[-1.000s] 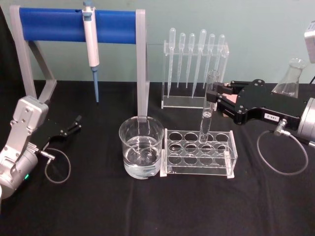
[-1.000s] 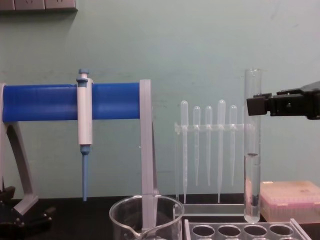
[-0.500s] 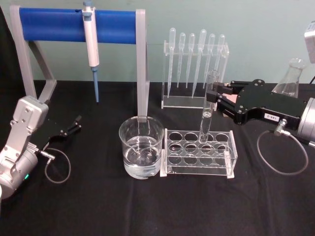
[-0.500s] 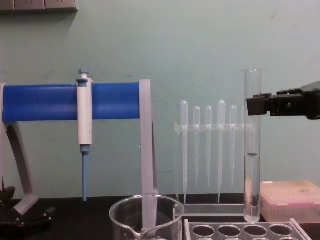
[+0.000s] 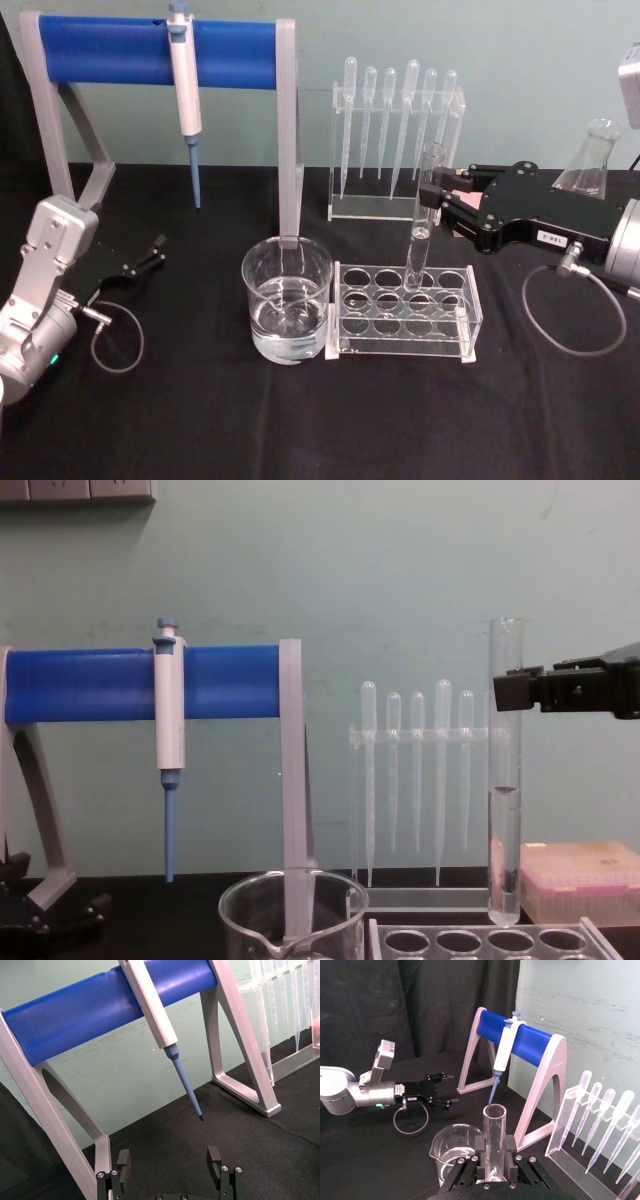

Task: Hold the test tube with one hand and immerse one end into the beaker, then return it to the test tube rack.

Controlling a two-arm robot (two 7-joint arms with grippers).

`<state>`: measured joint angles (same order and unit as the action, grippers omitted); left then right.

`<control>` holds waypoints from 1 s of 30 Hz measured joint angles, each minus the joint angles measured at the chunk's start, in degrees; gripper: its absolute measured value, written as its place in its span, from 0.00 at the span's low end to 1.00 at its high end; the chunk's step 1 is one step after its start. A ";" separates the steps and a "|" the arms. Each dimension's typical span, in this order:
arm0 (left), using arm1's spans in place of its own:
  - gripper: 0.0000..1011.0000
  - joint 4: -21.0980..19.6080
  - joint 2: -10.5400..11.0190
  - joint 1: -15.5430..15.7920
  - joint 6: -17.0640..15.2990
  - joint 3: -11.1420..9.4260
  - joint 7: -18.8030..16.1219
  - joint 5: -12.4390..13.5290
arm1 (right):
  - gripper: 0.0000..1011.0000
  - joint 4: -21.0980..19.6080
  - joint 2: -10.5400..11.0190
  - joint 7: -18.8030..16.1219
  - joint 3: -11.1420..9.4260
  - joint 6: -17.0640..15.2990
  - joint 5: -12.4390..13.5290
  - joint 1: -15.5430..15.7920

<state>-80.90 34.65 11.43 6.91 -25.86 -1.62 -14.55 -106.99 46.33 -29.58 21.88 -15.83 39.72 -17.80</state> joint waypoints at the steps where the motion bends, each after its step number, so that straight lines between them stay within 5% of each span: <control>1: 0.99 0.00 0.00 0.00 0.00 0.00 0.00 0.00 | 0.24 0.00 0.00 0.00 0.00 0.00 0.00 0.00; 18: 0.99 0.00 0.00 0.00 0.00 0.00 0.00 0.00 | 0.24 -0.21 -0.47 0.23 0.86 0.22 -0.10 -1.03; 30: 0.99 0.00 0.00 0.00 0.00 0.00 0.00 0.00 | 0.24 -1.21 -6.07 2.78 5.25 -1.66 -1.32 -7.08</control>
<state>-80.90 34.65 11.43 6.91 -25.86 -1.62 -14.55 -108.21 40.26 -26.81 27.13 -17.49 38.40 -24.88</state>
